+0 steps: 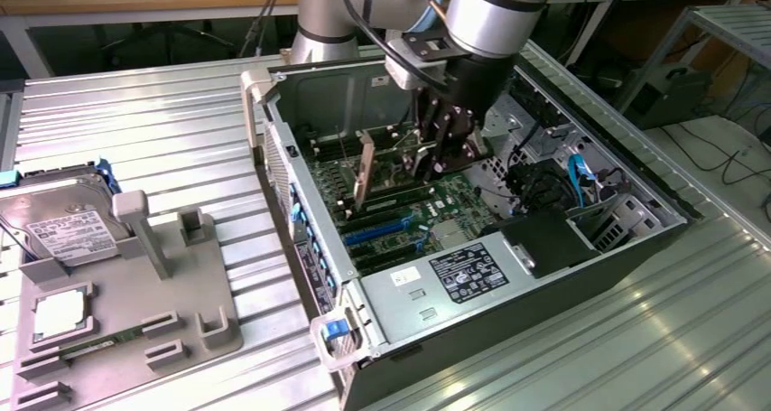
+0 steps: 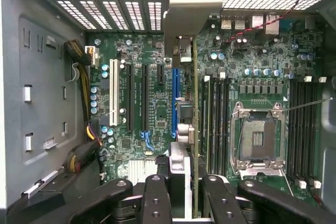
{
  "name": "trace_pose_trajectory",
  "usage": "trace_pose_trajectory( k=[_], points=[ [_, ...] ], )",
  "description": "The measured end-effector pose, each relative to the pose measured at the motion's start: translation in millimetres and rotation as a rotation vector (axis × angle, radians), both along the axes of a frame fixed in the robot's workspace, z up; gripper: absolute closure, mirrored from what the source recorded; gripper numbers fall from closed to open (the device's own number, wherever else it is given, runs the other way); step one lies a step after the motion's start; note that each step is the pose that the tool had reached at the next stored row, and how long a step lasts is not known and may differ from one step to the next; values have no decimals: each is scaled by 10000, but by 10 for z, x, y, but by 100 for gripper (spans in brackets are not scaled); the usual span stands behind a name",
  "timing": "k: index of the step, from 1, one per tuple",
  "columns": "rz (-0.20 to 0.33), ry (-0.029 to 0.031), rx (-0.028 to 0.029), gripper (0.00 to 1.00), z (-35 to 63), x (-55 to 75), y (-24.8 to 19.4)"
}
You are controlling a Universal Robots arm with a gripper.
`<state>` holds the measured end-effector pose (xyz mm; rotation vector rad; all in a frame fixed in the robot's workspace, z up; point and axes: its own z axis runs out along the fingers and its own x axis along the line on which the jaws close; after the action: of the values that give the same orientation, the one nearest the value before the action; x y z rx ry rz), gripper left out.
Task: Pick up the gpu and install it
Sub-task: 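Insert the gpu into the slot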
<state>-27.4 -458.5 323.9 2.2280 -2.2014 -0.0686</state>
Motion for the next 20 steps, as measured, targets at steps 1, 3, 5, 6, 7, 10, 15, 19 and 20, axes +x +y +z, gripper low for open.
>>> trace_pose_trajectory(
  k=[1, 3, 5, 6, 7, 10, 15, 19, 20],
  points=[
    [0, -2, 0, 71, -8, 0, 0],
    [0, -3, 1, 71, -20, 0, 0],
    [0, -11, 1, 71, -34, 0, 0],
    [0, -17, -5, 71, -41, 0, -1],
    [0, -21, -10, 71, -49, -1, 0],
    [0, -27, -11, 71, -69, -2, -1],
    [0, -63, -11, 71, -92, -6, -3],
    [0, -67, 21, 71, -127, -38, -5],
    [1, -64, 20, 71, -139, -43, -20]
  ],
)
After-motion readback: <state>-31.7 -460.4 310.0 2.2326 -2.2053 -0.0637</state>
